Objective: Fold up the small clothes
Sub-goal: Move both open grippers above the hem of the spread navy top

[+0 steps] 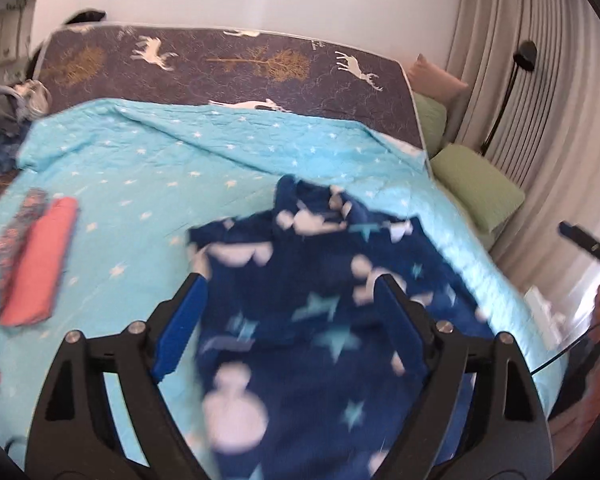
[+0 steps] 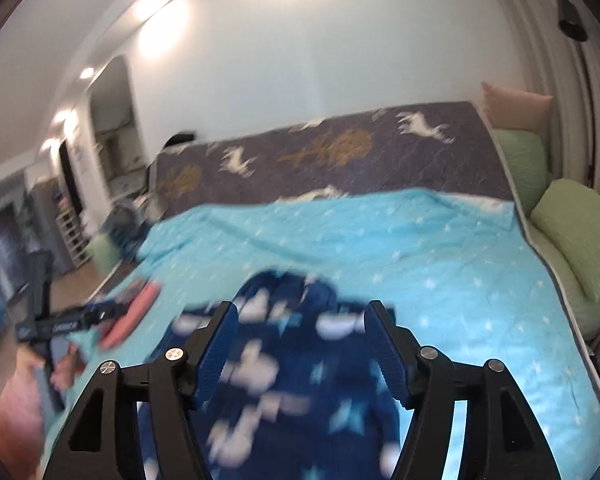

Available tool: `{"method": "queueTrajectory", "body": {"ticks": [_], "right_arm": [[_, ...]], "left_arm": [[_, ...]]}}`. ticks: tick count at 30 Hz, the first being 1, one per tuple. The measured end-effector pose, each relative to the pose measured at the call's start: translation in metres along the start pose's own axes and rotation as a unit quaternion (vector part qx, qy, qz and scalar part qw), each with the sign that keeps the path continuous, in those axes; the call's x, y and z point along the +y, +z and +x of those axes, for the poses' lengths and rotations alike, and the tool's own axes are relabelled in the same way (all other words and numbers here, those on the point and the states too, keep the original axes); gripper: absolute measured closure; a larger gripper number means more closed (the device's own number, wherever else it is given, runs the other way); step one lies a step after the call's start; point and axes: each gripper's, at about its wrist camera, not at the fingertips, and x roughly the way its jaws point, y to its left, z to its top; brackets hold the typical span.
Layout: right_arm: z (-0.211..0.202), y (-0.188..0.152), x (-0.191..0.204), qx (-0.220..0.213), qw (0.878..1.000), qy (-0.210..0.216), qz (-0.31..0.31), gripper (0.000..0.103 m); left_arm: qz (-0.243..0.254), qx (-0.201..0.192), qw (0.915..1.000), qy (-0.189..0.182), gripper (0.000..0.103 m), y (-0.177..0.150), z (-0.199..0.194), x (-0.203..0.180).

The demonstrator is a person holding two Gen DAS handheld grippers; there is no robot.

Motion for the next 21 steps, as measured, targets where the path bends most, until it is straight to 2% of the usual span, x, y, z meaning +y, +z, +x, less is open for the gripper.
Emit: {"method": "queueTrajectory", "body": {"ticks": [3, 7, 9, 14, 17, 21], "right_arm": [[-0.043, -0.02, 0.002, 0.001, 1.0, -0.01, -0.004, 0.035], [-0.096, -0.039, 0.01, -0.028, 0.999, -0.037, -0.022, 0.029], [-0.121, -0.045, 0.016, -0.042, 0.998, -0.034, -0.03, 0.026], [-0.167, -0.069, 0.04, -0.055, 0.995, -0.029, -0.073, 0.022], [-0.181, -0.091, 0.053, -0.04, 0.993, -0.032, -0.104, 0.021], [-0.213, -0.113, 0.065, -0.046, 0.989, -0.058, -0.125, 0.021]], "left_arm": [[0.003, -0.012, 0.9997, 0.019, 0.016, -0.024, -0.033, 0.003], [-0.001, -0.026, 0.9991, 0.033, 0.011, -0.051, -0.069, 0.003], [-0.001, -0.033, 0.9986, 0.041, 0.01, -0.064, -0.084, 0.002], [0.007, -0.016, 0.9995, 0.025, 0.01, -0.095, -0.097, -0.016], [0.031, -0.002, 0.9995, 0.007, 0.01, -0.116, -0.1, -0.036], [0.071, 0.014, 0.9972, -0.019, 0.01, -0.141, -0.1, -0.07]]}}
